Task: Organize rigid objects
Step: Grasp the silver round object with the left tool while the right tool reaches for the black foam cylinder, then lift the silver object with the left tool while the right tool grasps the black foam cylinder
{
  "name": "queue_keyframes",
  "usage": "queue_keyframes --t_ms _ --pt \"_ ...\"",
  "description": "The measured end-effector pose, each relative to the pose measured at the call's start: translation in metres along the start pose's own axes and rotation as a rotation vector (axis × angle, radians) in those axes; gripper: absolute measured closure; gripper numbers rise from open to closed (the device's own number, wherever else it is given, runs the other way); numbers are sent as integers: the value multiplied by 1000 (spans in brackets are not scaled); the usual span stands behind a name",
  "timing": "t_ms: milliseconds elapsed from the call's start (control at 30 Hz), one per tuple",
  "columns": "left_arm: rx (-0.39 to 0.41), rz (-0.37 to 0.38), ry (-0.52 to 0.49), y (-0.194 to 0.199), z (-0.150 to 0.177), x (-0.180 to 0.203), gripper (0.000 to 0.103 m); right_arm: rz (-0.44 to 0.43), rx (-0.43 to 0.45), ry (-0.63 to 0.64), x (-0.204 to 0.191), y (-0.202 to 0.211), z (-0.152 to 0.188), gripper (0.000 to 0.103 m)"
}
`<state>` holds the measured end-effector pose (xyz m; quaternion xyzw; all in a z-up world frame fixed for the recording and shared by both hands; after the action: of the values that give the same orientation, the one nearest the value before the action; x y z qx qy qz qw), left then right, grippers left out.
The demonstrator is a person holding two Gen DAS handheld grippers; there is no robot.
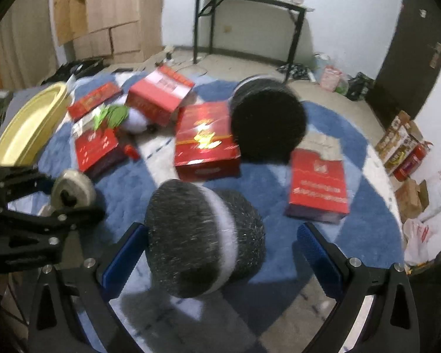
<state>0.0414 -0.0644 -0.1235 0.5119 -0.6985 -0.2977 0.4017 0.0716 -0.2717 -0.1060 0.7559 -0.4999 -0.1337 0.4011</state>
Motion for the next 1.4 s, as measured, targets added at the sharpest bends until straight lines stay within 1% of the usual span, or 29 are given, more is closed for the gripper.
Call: queue_keyframes --t_ms 67,167,267,300,367,433,500,567,667,733,800,833,867,933,1033,1133,1233,1300,1400 --pt "-5 -10 -10 1 0 0 53 17 6 -17 7 3 -1 1" --pt "-7 -5 -3 2 -3 -1 53 73 31 -38 21 13 -5 0" --pt "-9 0 3 6 -7 -6 53 124 15 -43 31 22 -3 0" --pt "-10 1 5 6 -7 -7 53 113 19 -50 29 24 -5 0" --pt "-14 6 8 8 -8 -8 53 51 12 -54 18 29 -4 0" --pt "-15 9 4 9 -7 -9 53 15 -26 -39 7 25 -1 1" --pt "-16 8 1 8 -7 -10 53 20 -63 -34 5 17 3 0" --pt "-13 7 1 5 -6 -9 53 43 -85 -37 6 8 7 0" --pt "-7 3 -8 1 -4 -7 54 41 -91 -33 3 -3 10 0" --pt "1 14 -3 4 -4 -7 54 67 -83 -8 0 -9 13 1" --pt "12 33 17 8 -5 -10 54 74 -77 14 0 -14 16 17" --pt "13 35 19 10 -6 -11 54 57 -77 17 -1 -15 17 34" --pt "14 38 18 13 -6 -13 54 37 -74 16 -3 -16 17 34" --pt "11 33 7 15 -6 -14 54 37 -61 27 -1 -15 16 35" --pt "-37 16 -43 13 1 -8 54 30 -54 16 4 -12 18 35" --pt "-15 60 -31 16 -1 -5 54 16 -59 9 6 -12 20 35" --pt "-16 66 -9 10 -2 -9 54 7 -55 9 7 -13 17 35" --pt "9 75 -1 20 -4 -11 54 6 -50 8 6 -17 14 35" --pt "124 85 68 57 -17 -28 54 0 -4 -5 9 -5 7 36"
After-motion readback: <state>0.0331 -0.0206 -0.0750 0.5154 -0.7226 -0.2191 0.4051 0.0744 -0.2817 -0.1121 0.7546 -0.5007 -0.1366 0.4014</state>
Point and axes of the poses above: each gripper's, at about its wrist camera, not at the fingertips, and y roughly against the way its jaws point, x to its right, z to its underside, the point moved 7 cm from there along -y, roughly the way its jaws point, and after that the axes turned 9 degrees about z, right-handed, at the moved point
